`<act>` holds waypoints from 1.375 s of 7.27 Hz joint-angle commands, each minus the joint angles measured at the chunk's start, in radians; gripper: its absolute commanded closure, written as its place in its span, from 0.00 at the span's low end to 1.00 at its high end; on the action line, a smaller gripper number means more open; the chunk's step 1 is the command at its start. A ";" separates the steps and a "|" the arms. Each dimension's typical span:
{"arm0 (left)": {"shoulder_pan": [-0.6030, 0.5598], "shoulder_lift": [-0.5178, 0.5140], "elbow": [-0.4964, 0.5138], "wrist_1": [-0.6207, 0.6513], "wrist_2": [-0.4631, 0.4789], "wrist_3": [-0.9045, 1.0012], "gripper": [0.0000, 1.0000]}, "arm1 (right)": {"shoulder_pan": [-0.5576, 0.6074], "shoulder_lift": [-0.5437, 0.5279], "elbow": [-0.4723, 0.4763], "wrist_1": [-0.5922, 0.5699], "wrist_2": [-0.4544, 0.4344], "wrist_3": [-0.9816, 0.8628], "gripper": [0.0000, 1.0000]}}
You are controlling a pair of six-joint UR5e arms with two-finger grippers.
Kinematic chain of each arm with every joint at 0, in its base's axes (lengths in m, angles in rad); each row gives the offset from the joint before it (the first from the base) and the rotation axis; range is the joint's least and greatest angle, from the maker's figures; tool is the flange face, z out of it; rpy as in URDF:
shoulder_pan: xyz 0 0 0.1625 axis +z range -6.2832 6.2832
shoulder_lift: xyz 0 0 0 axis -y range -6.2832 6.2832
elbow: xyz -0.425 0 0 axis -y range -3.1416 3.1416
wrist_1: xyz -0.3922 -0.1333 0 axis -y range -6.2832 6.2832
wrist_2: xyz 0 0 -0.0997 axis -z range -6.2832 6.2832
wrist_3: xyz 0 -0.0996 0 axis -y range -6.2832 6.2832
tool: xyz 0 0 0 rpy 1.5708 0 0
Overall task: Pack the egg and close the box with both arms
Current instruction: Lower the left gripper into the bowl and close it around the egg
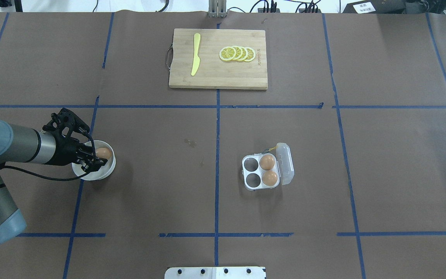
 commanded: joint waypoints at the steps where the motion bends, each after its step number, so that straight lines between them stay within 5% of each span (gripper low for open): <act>1: 0.013 -0.013 0.011 0.003 0.001 -0.046 0.37 | 0.000 -0.001 -0.001 0.000 0.000 0.000 0.00; 4: 0.024 -0.011 0.012 0.001 0.003 -0.054 0.40 | 0.000 -0.001 -0.002 0.000 0.000 0.000 0.00; 8: 0.019 -0.007 -0.004 0.003 0.003 -0.054 0.67 | 0.000 -0.001 -0.002 0.000 -0.002 0.000 0.00; 10: 0.013 0.002 -0.011 0.001 0.000 -0.050 0.73 | 0.000 -0.001 -0.002 0.000 -0.002 0.000 0.00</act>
